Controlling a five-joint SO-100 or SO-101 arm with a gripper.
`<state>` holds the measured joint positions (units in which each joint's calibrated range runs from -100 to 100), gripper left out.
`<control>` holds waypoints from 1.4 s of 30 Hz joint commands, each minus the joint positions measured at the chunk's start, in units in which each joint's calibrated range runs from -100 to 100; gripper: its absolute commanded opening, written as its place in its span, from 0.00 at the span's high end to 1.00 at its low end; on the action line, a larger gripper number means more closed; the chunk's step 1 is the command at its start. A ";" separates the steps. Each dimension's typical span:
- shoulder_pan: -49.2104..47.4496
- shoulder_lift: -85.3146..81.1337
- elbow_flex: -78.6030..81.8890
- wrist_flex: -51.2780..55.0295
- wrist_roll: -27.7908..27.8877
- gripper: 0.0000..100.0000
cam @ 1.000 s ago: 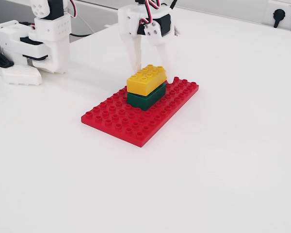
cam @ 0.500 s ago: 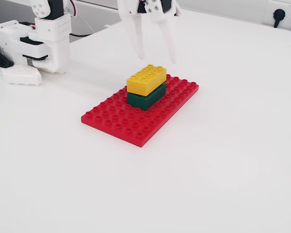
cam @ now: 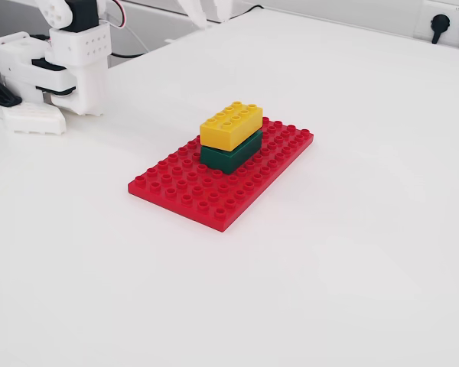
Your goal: Put yellow lego brick onto the green one
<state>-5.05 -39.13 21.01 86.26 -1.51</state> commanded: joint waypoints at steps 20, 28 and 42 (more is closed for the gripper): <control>-5.05 -55.51 70.59 -24.67 3.91 0.99; -5.78 -58.36 71.76 -13.25 4.27 0.99; 0.78 -57.77 71.13 -12.38 3.91 0.99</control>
<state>-4.98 -97.30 92.97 73.29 2.29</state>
